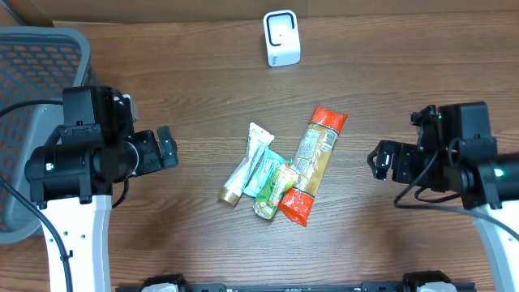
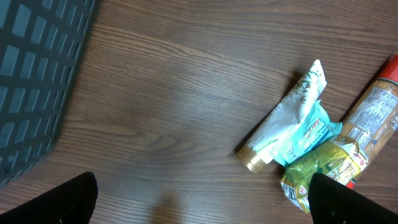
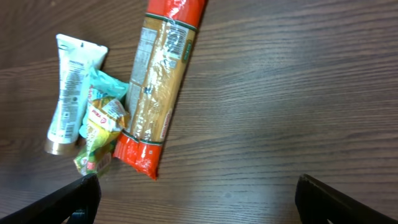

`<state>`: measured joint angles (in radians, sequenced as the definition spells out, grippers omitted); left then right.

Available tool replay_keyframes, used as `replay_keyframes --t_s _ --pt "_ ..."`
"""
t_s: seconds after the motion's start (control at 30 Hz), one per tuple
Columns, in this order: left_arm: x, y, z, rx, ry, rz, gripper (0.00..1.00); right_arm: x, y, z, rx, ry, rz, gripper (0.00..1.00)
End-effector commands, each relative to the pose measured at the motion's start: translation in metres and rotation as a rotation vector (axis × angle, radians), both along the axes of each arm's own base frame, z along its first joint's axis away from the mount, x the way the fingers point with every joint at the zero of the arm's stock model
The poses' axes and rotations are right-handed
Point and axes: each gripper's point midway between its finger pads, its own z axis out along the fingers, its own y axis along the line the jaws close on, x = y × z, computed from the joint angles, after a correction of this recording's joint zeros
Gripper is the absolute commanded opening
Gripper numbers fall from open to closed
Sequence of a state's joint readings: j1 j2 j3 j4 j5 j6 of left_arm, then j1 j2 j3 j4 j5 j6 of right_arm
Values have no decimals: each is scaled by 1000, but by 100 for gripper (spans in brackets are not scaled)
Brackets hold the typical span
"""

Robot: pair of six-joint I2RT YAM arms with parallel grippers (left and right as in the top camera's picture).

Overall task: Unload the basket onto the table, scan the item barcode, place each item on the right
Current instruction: 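Move the right gripper over the spaghetti pack and align above it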

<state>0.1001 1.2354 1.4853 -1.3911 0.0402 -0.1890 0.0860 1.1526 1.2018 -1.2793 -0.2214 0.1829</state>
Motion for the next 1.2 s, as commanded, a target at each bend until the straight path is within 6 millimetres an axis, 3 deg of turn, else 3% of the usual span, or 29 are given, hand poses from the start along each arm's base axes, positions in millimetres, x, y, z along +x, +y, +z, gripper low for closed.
replay_keyframes --t_s 0.0,0.37,0.67,0.93,1.17 --pt "2 0 3 -10 -13 18 100 5 2 -8 1 27 11 100" --pt "2 1 3 -9 -13 18 99 14 3 4 8 -57 11 96" --pt "2 1 3 -9 -13 18 100 -4 7 60 56 -289 33 100" --pt "2 1 3 -9 -13 18 100 -15 10 117 51 -350 88 100" --pt "2 1 3 -9 -13 18 100 -24 10 140 72 -438 67 99"
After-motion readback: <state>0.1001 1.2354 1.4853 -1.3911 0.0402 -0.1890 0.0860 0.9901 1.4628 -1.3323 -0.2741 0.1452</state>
